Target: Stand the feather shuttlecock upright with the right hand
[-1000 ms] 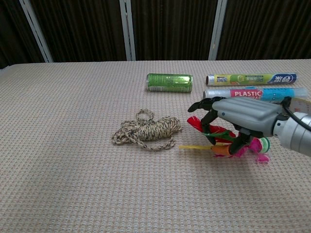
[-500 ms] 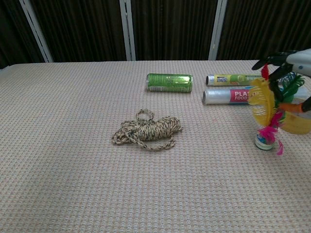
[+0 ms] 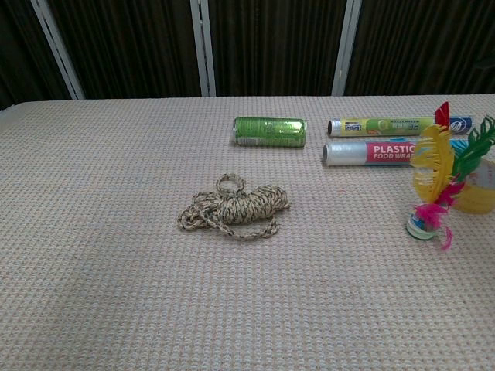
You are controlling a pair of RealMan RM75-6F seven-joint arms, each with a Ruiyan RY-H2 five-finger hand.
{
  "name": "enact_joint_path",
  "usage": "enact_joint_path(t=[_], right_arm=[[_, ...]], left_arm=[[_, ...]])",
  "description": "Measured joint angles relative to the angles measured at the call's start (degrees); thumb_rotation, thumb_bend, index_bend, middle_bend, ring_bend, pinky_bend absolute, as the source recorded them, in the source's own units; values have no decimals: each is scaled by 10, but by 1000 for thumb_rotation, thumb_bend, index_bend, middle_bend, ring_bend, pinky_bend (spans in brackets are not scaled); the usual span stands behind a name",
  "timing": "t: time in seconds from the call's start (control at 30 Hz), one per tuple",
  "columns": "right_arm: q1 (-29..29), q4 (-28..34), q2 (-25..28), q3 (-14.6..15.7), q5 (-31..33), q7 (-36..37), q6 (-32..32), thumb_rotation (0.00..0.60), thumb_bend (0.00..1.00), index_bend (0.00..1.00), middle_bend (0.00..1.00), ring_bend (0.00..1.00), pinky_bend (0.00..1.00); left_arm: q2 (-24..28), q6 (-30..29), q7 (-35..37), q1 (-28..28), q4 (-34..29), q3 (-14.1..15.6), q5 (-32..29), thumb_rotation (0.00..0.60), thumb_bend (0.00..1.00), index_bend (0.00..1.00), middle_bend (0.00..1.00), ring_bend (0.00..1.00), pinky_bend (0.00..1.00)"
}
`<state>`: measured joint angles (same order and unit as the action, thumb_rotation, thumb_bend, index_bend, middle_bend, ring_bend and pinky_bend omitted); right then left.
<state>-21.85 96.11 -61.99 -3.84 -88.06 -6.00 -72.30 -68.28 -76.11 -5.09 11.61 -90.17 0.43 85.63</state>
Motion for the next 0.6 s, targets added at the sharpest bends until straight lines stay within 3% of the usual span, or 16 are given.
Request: enact_joint_path(t=[0.37, 0.6], right_arm=[[149, 106, 52, 32, -27, -142, -211, 600, 85, 0, 0, 0, 0], [202, 54, -10, 42, -3, -117, -253, 600, 85, 0, 0, 0, 0]], left_arm=[[8, -16, 21, -1, 2, -1, 16, 600, 259, 0, 0, 0, 0], [3, -42, 8, -7, -2, -1, 34, 600, 256, 0, 0, 0, 0]])
